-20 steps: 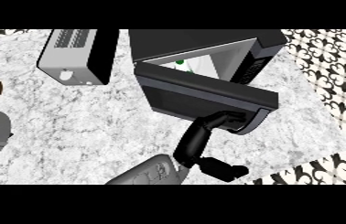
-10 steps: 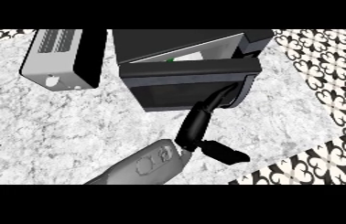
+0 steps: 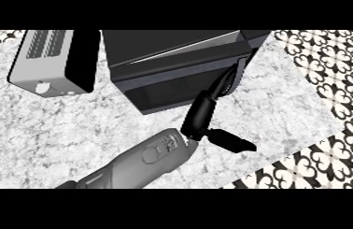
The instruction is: Pick up the milk, place it into the microwave and close the microwave
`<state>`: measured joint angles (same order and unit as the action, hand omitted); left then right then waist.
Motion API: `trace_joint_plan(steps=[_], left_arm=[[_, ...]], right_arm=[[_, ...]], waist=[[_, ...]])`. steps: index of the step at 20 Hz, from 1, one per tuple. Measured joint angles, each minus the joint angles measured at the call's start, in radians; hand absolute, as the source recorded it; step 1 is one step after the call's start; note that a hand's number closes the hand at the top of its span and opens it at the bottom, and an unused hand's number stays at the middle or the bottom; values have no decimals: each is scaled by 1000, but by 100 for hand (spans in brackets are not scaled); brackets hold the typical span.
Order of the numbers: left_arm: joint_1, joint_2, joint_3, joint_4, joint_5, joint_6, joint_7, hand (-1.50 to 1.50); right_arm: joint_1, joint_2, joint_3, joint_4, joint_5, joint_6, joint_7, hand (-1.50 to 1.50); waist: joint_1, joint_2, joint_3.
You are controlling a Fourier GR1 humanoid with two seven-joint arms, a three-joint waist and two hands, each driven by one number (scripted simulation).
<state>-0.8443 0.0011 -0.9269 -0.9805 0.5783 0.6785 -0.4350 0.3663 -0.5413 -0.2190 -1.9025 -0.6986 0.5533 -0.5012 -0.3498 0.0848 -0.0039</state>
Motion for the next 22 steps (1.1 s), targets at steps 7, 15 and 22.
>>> trace_joint_plan(steps=[7, 15, 22], left_arm=[[-45, 3, 4, 47, 55, 17, -30, -150], [-72, 5, -6, 78, 111, 31, -63, -150], [-80, 3, -24, 90, 153, 48, -97, -150]], right_arm=[[-29, -37, -15, 5, -41, 14, 22, -150], [-59, -67, -24, 19, -81, 23, 43, -150], [-81, -93, -33, 32, -110, 29, 60, -150]], waist=[[-26, 7, 1], [-47, 13, 2], [-57, 13, 2]])
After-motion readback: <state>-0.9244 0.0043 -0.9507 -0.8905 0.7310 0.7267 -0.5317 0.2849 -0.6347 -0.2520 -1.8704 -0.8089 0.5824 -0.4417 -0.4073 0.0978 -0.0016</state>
